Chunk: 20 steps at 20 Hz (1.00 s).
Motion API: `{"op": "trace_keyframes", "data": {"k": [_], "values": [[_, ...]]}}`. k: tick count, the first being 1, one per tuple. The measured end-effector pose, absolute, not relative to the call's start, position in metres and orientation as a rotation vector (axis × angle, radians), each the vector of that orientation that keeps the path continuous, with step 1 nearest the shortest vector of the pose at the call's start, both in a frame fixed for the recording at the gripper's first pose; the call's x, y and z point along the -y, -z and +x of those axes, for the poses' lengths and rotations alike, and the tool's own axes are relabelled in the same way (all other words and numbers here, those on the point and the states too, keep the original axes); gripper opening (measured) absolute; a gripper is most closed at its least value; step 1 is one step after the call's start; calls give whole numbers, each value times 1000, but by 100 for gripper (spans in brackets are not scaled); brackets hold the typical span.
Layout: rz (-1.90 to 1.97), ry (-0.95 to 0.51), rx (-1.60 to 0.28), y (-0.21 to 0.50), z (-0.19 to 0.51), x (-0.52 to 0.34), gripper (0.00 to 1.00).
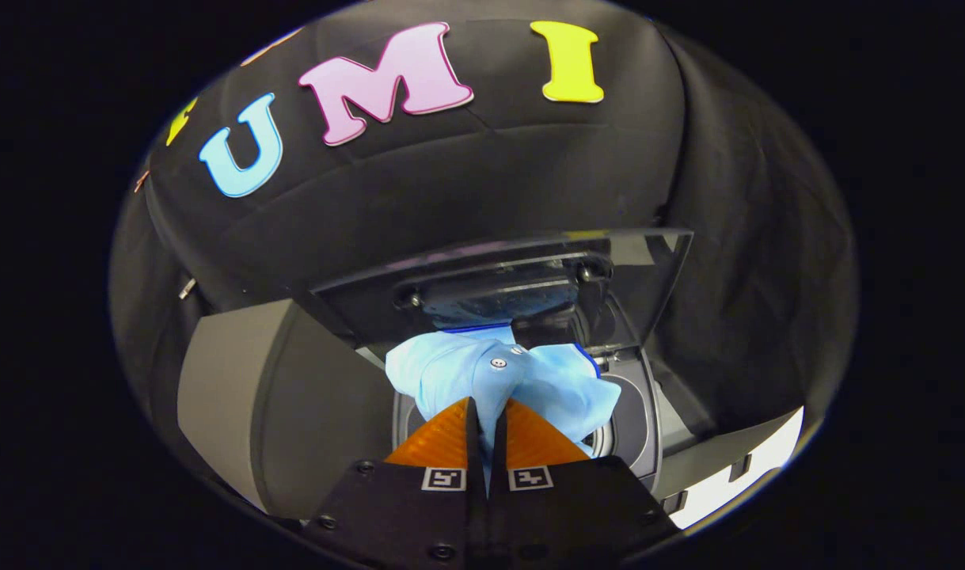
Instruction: Put the clothes into the washing machine and then close the washing machine lid.
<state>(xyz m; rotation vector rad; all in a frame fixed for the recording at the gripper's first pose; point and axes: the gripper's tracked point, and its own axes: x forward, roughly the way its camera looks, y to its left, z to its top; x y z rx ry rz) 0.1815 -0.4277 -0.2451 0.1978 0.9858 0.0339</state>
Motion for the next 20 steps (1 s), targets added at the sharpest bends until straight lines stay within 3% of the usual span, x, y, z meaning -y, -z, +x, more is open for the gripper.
{"op": "trace_keyframes", "data": {"k": [20], "values": [[19,-16,-1079,375,155,449,5]]}}
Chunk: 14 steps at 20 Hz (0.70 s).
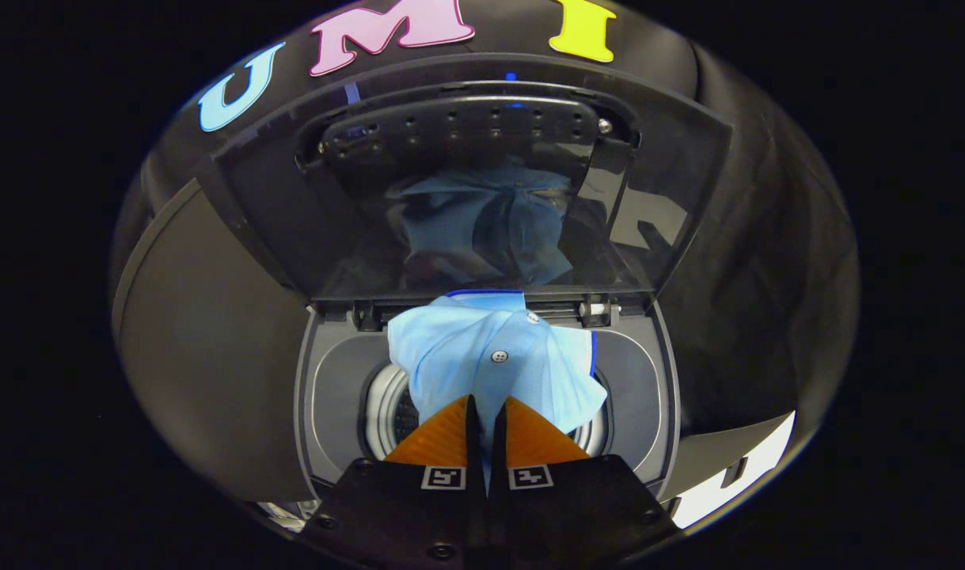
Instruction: Put the clothes into the washing machine and then close the washing machine lid.
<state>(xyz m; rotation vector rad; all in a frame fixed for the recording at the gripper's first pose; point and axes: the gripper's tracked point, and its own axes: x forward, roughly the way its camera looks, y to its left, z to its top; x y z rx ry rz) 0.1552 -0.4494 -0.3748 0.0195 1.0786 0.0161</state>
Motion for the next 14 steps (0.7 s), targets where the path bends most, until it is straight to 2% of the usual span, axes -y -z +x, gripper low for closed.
{"op": "trace_keyframes", "data": {"k": [10,14], "values": [[-12,12,-1189,425,134,456,5],[41,-41,-1214,434,131,452,5]]}}
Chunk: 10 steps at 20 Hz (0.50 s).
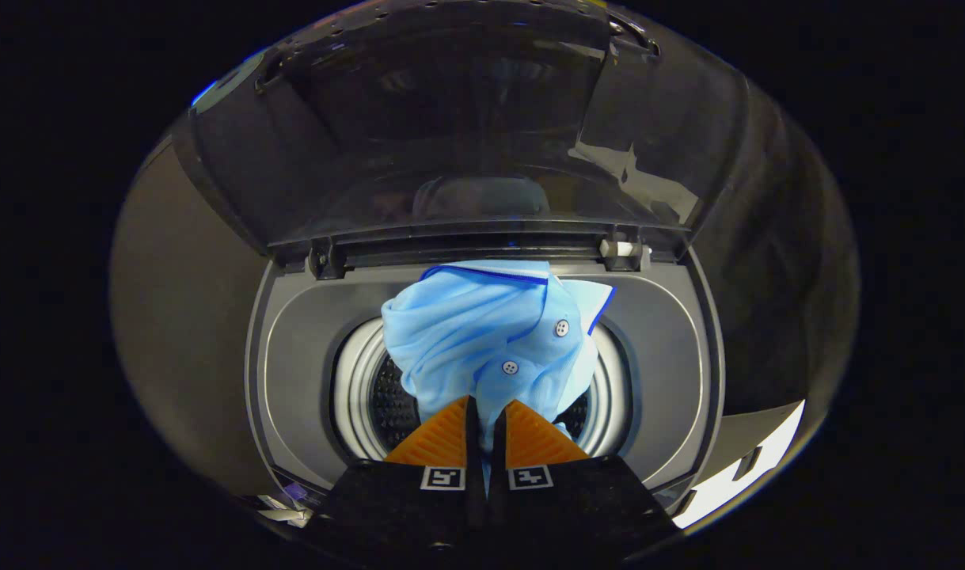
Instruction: Put the clothes into the washing machine and then close the washing machine lid.
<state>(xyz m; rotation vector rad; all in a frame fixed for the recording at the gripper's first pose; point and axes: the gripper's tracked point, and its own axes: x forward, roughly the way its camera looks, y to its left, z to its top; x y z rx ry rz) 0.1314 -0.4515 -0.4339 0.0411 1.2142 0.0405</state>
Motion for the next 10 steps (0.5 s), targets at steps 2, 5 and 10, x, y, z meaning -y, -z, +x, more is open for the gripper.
{"op": "trace_keyframes", "data": {"k": [2,5,10], "values": [[63,-87,-1277,444,121,447,11],[81,-85,-1274,448,120,450,19],[70,-64,-1210,439,130,453,97]]}}
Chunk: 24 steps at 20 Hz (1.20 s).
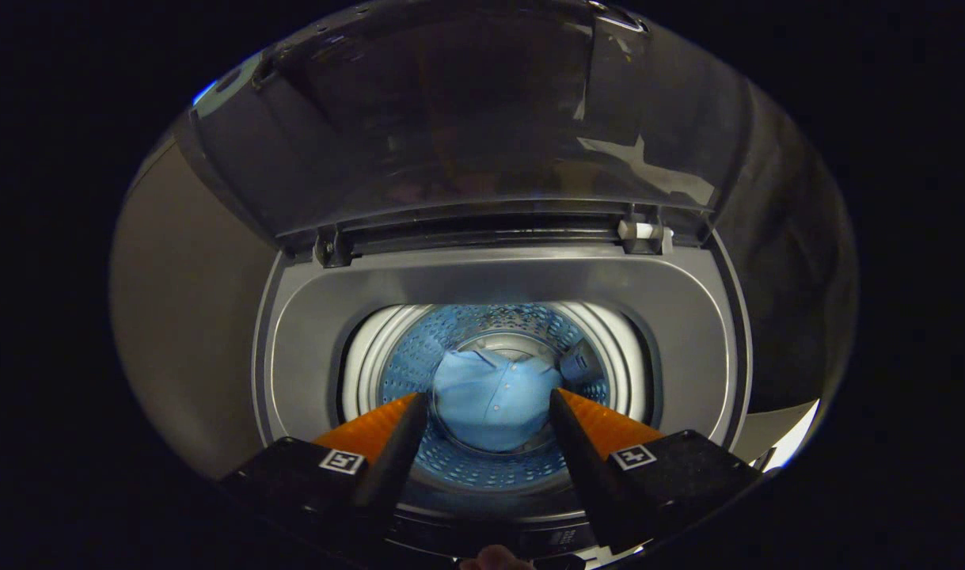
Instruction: Put the clothes into the washing machine and then close the washing machine lid.
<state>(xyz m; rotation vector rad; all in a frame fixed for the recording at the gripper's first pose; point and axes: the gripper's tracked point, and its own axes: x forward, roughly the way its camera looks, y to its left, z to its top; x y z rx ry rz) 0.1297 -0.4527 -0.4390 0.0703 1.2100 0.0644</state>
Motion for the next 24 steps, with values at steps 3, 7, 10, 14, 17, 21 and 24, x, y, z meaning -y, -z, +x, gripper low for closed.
{"op": "trace_keyframes", "data": {"k": [3,7,10,14,17,21,24], "values": [[85,-50,-1209,436,133,449,98],[104,-33,-1182,433,140,449,98],[126,-11,-1145,422,148,449,98],[139,6,-1056,392,158,452,98],[143,-17,-964,362,167,446,98],[141,-58,-785,297,180,433,98],[145,-93,-673,254,185,421,98]]}}
